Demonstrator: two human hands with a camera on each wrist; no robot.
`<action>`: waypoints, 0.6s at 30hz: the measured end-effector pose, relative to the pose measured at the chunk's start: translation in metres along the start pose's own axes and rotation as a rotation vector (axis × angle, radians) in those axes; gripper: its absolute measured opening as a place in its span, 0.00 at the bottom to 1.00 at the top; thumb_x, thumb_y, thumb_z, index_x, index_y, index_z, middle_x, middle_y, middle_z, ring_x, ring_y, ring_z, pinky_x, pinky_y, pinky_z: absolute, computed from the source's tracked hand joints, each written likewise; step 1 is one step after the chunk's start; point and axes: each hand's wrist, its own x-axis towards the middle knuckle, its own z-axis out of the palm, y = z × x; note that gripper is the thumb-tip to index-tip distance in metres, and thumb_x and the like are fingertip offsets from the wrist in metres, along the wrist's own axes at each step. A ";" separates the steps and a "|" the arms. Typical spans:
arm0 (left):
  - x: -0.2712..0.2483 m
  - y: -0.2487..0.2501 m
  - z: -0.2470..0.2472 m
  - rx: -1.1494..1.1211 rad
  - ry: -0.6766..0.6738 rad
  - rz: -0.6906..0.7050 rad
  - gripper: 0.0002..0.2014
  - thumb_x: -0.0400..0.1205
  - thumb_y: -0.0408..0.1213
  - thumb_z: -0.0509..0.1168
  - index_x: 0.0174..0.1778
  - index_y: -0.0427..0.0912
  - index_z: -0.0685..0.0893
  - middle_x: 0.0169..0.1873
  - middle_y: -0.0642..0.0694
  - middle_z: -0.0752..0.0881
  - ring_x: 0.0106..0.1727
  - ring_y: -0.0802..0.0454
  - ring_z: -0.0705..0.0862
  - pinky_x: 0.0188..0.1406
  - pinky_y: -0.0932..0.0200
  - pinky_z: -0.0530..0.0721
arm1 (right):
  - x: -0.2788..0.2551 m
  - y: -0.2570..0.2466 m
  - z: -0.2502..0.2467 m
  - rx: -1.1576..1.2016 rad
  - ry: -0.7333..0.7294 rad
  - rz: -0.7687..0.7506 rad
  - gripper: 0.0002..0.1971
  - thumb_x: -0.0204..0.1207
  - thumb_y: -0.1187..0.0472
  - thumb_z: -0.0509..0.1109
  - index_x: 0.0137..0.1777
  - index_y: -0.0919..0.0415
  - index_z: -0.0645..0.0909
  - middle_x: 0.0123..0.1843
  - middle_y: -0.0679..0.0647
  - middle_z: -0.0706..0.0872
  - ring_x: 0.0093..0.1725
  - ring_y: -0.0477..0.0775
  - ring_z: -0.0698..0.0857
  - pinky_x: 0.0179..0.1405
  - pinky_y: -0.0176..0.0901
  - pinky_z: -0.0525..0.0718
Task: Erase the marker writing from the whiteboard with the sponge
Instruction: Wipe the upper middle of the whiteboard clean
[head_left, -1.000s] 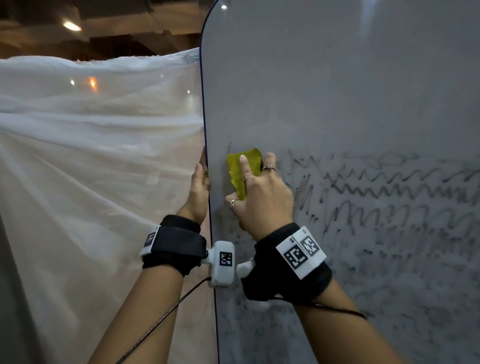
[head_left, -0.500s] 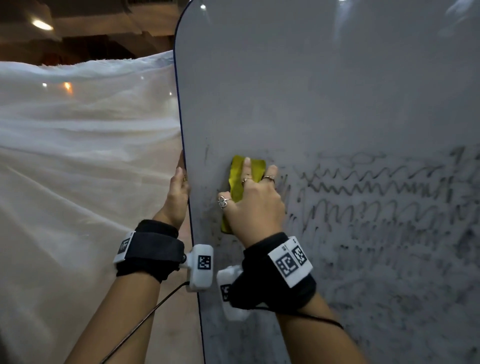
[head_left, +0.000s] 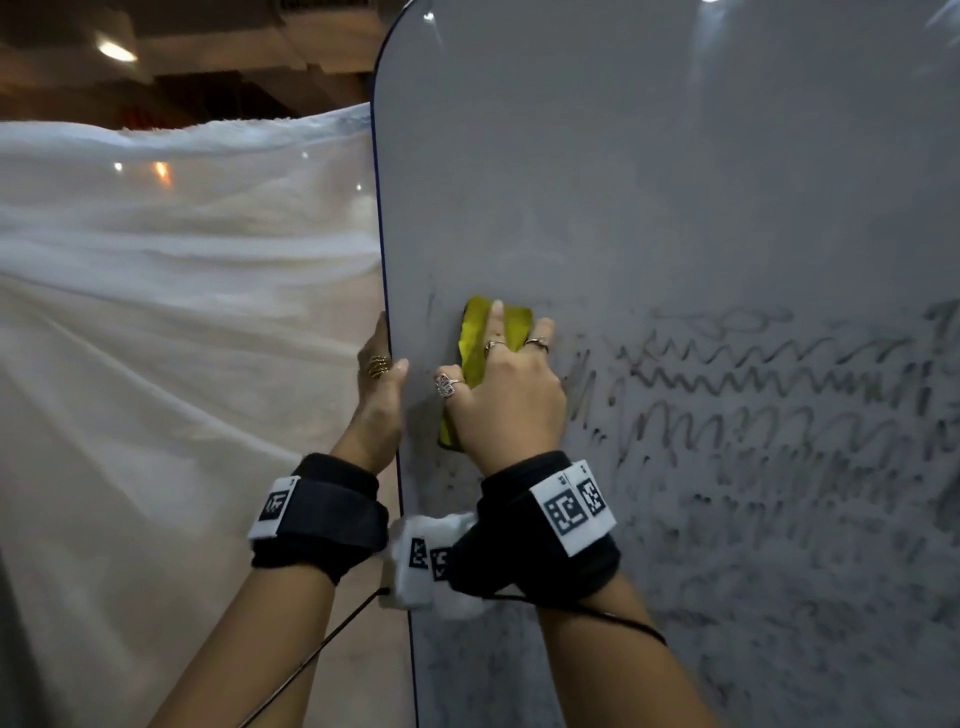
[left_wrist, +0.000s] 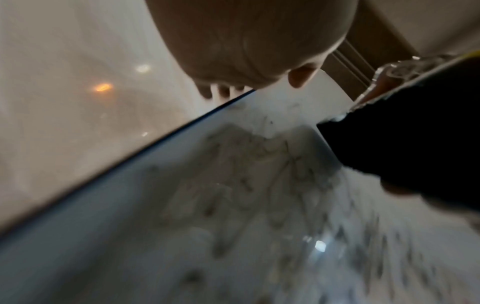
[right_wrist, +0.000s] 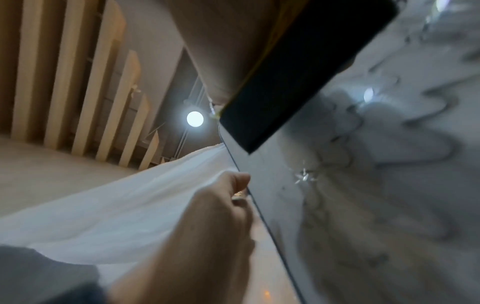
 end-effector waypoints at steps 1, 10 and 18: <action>-0.001 -0.007 -0.006 0.196 0.038 0.072 0.27 0.79 0.47 0.53 0.76 0.64 0.65 0.79 0.48 0.63 0.79 0.48 0.64 0.78 0.42 0.65 | 0.001 0.001 0.001 -0.012 0.011 0.019 0.39 0.77 0.42 0.61 0.84 0.51 0.47 0.81 0.65 0.48 0.65 0.67 0.77 0.62 0.50 0.75; 0.022 0.024 0.001 1.231 -0.214 0.563 0.34 0.77 0.45 0.50 0.82 0.43 0.59 0.83 0.42 0.55 0.83 0.45 0.50 0.80 0.46 0.43 | 0.013 0.074 -0.035 0.041 0.217 0.350 0.39 0.77 0.42 0.62 0.83 0.50 0.49 0.81 0.68 0.49 0.71 0.69 0.72 0.66 0.54 0.72; 0.047 0.026 0.010 1.418 -0.294 0.613 0.39 0.67 0.41 0.47 0.81 0.47 0.64 0.82 0.45 0.60 0.81 0.42 0.61 0.77 0.38 0.46 | 0.001 0.033 0.012 -0.126 0.045 0.014 0.40 0.77 0.44 0.62 0.83 0.47 0.43 0.81 0.64 0.49 0.67 0.65 0.74 0.59 0.51 0.77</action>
